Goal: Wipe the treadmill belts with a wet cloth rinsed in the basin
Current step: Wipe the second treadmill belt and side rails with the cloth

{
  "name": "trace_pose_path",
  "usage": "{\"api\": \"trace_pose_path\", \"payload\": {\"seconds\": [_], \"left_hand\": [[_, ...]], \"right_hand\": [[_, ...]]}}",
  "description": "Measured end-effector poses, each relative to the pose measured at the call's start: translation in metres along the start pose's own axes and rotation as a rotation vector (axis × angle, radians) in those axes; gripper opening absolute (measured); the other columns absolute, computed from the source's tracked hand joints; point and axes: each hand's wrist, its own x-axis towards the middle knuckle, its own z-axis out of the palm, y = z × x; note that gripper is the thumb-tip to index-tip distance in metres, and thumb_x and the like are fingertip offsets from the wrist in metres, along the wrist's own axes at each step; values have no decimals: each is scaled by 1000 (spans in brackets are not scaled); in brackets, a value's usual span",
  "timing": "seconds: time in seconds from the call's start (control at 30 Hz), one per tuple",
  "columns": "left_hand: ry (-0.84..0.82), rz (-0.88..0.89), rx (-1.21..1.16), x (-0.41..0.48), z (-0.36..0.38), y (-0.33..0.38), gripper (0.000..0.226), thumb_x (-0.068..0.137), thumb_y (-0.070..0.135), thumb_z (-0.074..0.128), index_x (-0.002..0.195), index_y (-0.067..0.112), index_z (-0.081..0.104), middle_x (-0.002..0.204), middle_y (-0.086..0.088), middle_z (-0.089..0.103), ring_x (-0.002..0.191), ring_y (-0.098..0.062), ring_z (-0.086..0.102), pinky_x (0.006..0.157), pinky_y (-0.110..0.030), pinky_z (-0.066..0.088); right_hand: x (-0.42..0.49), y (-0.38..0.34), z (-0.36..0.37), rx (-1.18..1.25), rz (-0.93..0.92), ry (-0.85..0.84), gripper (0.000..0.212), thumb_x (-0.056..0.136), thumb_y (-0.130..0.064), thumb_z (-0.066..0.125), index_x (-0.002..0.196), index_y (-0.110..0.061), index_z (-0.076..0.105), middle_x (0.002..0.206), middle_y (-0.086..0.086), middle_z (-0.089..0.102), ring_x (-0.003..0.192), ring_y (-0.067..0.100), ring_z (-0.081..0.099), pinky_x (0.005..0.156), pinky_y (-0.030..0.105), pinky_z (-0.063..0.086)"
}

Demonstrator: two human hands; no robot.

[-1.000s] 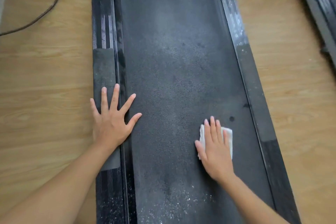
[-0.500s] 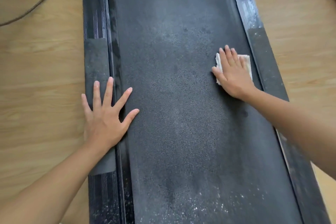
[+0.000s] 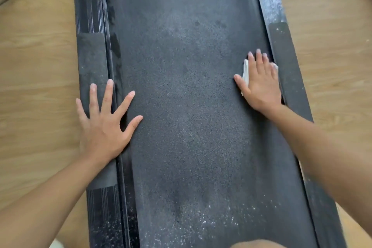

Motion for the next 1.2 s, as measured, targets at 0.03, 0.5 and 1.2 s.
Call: {"api": "trace_pose_path", "payload": {"seconds": [0.03,0.5,1.2], "left_hand": [[9,-3,0,-1,1,-1,72,95,76,31,161,47,28,176,-1,0,161,-38,0,121,-71,10],[12,-21,-21,1,-2,-1,73,94,79,30,160,49,30,176,0,3,161,-37,0,122,-72,10],[21,-32,-92,-2,-7,0,71,94,81,28,159,52,31,176,5,5,161,-33,1,124,-68,8]], "right_hand": [[31,-1,-6,-6,0,16,87,103,-74,16,169,-19,8,177,7,2,164,24,-3,132,49,2],[-257,43,51,-2,4,-165,85,104,-73,16,169,-19,12,178,2,-2,163,31,8,129,53,9],[-246,28,40,308,12,-133,61,108,-52,24,165,-30,25,175,-4,7,162,14,0,128,34,-1]]}}
